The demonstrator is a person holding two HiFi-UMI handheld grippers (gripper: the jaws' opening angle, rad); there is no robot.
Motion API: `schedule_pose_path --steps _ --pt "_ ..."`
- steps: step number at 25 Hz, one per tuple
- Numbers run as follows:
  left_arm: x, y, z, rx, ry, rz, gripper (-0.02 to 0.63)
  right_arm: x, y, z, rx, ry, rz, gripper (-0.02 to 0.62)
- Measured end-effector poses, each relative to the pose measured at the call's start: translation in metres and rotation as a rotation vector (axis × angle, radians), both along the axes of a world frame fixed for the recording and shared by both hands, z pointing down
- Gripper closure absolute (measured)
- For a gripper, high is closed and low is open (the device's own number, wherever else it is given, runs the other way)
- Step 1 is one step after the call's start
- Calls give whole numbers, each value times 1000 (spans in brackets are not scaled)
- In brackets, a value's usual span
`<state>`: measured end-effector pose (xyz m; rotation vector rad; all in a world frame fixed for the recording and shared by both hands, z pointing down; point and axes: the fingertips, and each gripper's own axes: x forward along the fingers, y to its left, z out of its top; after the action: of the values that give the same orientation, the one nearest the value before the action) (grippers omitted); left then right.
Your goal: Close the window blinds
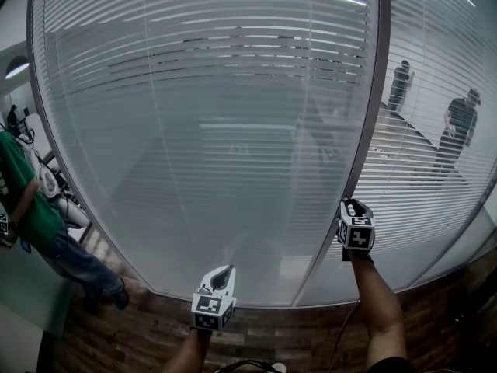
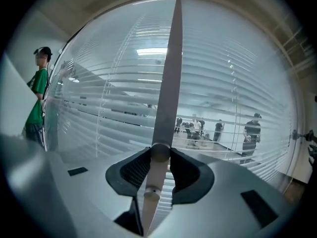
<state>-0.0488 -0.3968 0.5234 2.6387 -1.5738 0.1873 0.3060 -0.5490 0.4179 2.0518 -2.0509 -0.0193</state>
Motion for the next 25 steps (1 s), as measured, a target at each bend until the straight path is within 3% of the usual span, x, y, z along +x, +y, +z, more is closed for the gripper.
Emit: schedule_pose_path --steps 8,12,20,25 --pt "1 0 -2 1 5 3 611 -6 3 -3 -32 164 -8 466" --pt "-2 1 -1 -1 5 0 611 -10 4 -4 -36 310 -24 466" --pt "1 2 2 -1 4 -1 611 -11 -3 5 -54 794 -61 466" --pt "-1 4 1 -5 5 -7 611 -11 -5 12 -80 1242 -74 466"
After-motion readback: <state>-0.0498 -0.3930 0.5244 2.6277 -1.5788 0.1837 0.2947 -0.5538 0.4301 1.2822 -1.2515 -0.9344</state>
